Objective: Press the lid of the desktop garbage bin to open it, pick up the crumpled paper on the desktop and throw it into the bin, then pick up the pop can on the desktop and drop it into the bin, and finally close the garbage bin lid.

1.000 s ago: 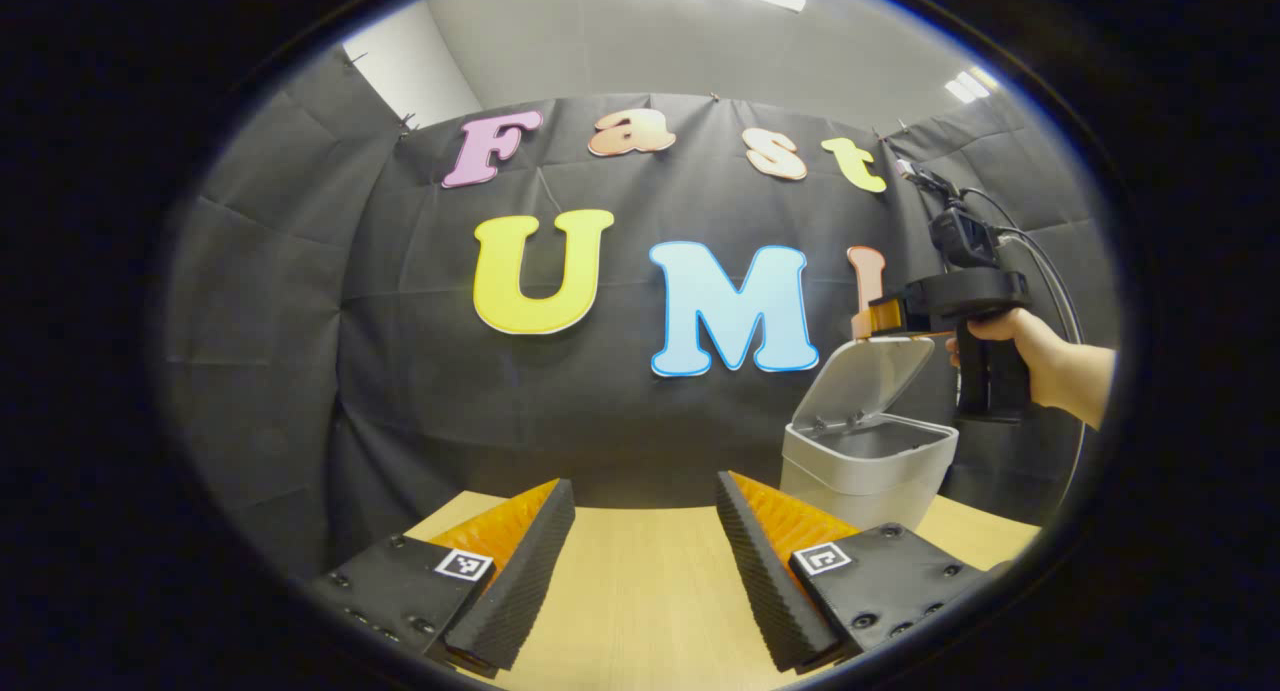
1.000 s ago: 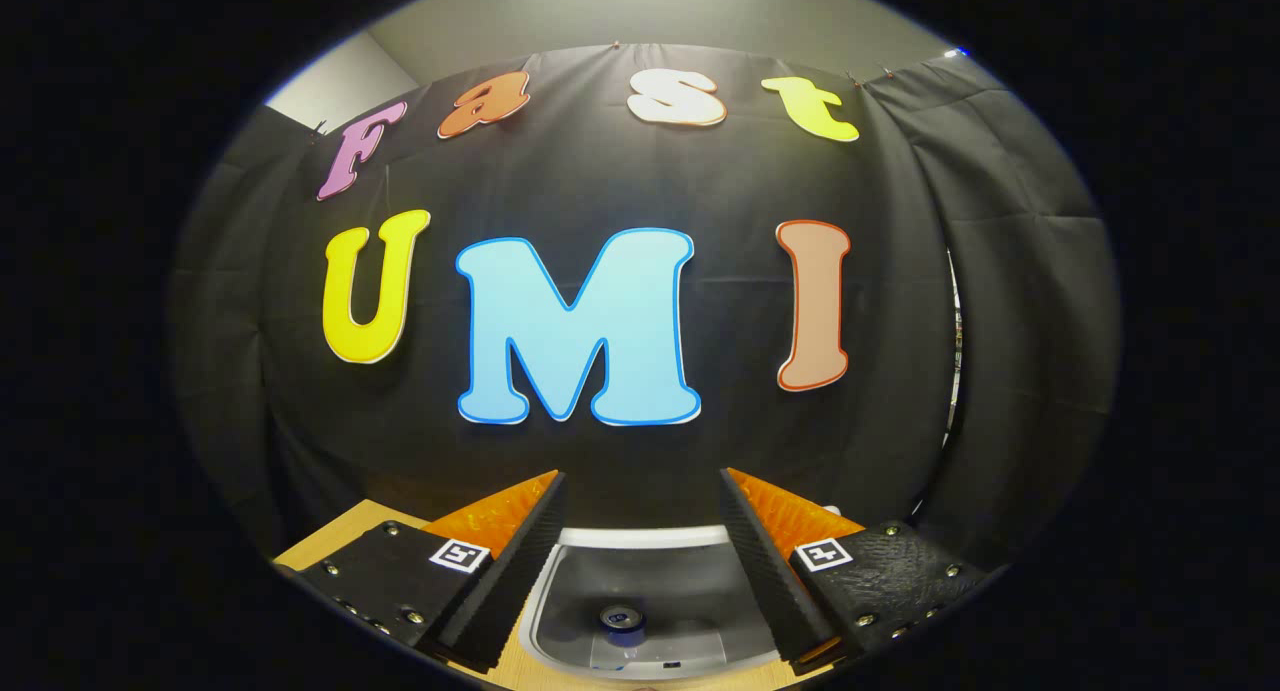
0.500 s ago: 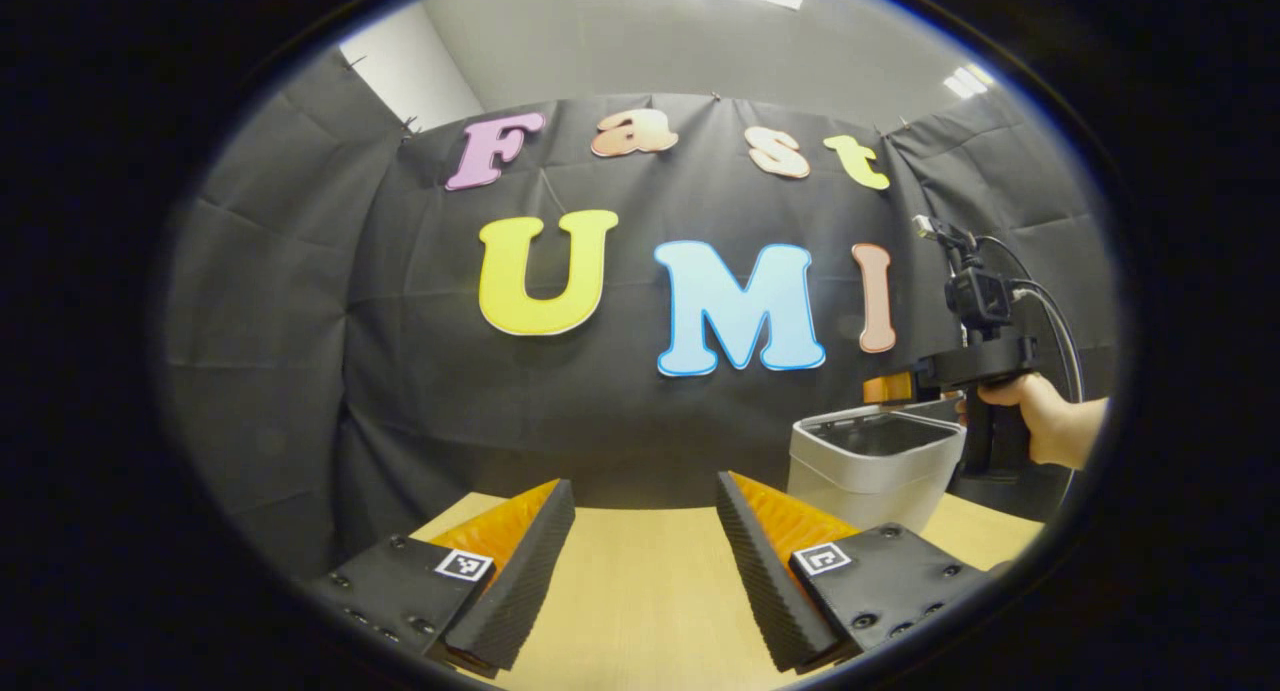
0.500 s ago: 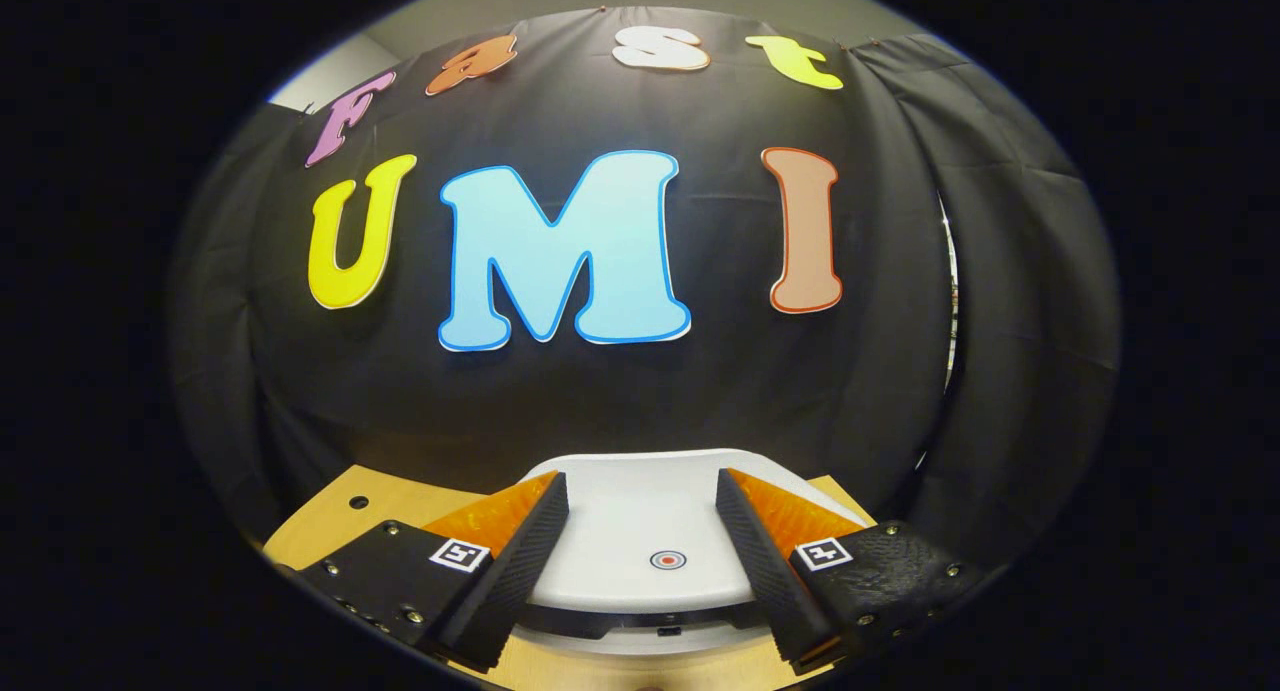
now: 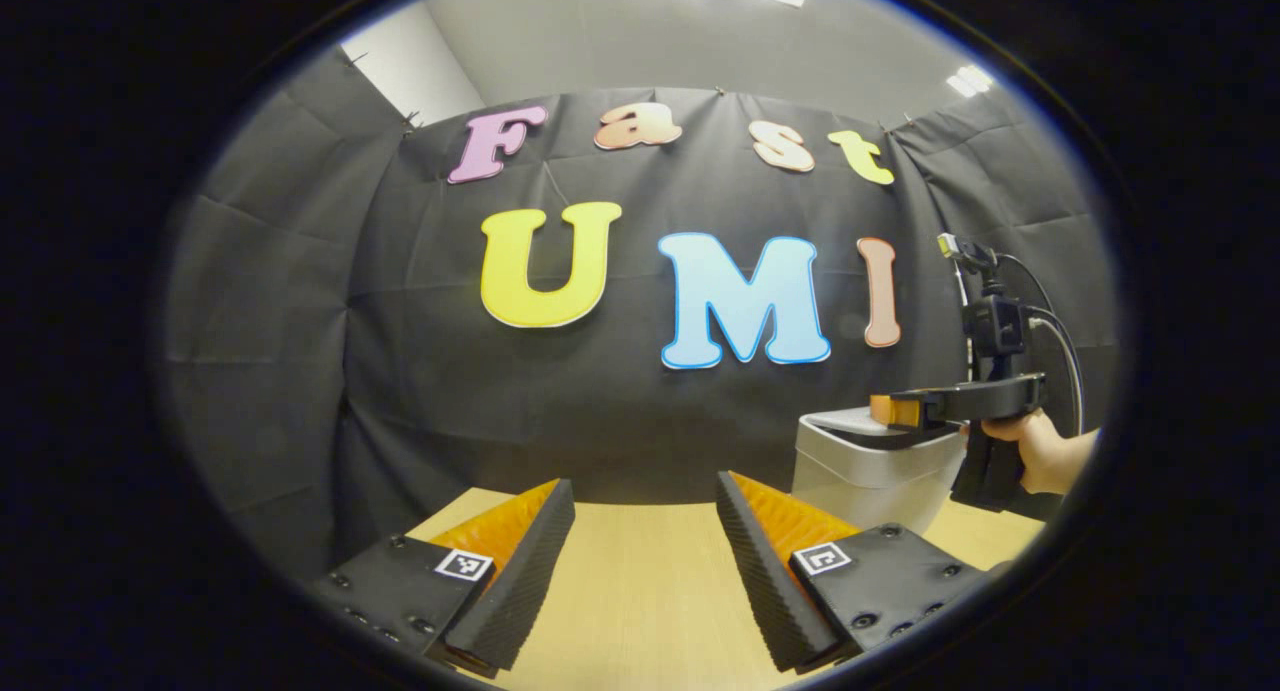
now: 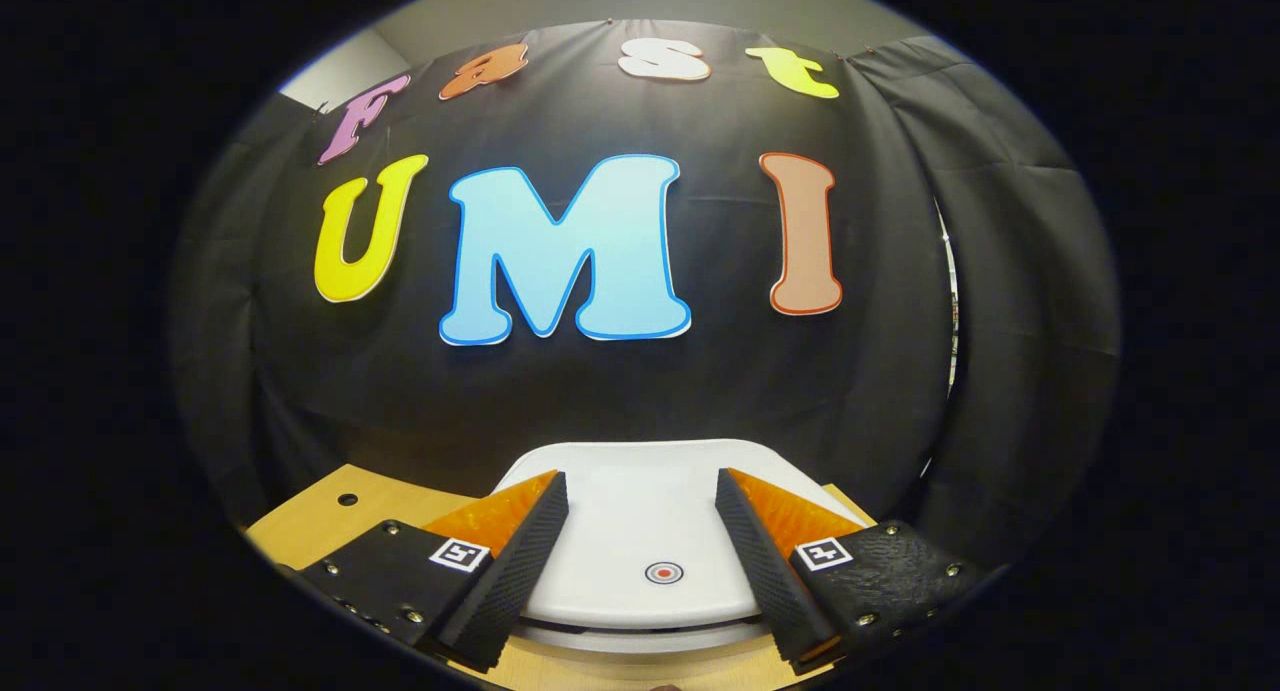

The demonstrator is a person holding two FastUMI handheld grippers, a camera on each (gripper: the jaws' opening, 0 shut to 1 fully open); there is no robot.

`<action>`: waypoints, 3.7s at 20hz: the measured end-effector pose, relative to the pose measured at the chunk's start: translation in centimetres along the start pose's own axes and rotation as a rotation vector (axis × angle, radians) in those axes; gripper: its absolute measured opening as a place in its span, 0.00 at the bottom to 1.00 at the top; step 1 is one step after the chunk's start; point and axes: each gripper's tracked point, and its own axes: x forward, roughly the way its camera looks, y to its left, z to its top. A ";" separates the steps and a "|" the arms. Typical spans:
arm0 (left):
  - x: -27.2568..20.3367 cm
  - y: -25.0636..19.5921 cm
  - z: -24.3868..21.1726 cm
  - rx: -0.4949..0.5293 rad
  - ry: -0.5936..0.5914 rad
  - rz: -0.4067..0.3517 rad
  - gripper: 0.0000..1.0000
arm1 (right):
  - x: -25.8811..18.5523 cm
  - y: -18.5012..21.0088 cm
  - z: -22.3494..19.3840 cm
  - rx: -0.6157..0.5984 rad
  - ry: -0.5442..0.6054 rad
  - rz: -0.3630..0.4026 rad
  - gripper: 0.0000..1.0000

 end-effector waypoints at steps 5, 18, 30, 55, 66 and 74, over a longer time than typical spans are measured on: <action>0.0 0.1 -0.1 0.005 0.003 0.005 0.96 | 0.0 0.0 -1.0 -0.003 -0.014 0.002 0.96; 0.3 -0.9 -0.2 -0.002 0.013 0.002 0.96 | 0.1 0.1 -1.7 -0.023 -0.053 -0.016 0.97; 0.0 -2.9 -0.7 -0.018 0.056 -0.027 0.96 | -0.1 0.0 -1.7 -0.004 -0.091 -0.024 0.97; -5.1 -5.2 3.3 0.011 -0.033 0.044 0.96 | -10.5 1.9 3.1 -0.189 -0.163 0.053 0.95; -7.3 -2.9 2.1 -0.017 -0.034 0.145 0.95 | -19.4 2.0 3.1 -0.091 -0.144 0.142 0.94; -7.1 -1.9 3.3 0.024 -0.045 0.137 0.96 | -21.0 1.4 2.9 -0.070 -0.133 0.098 0.94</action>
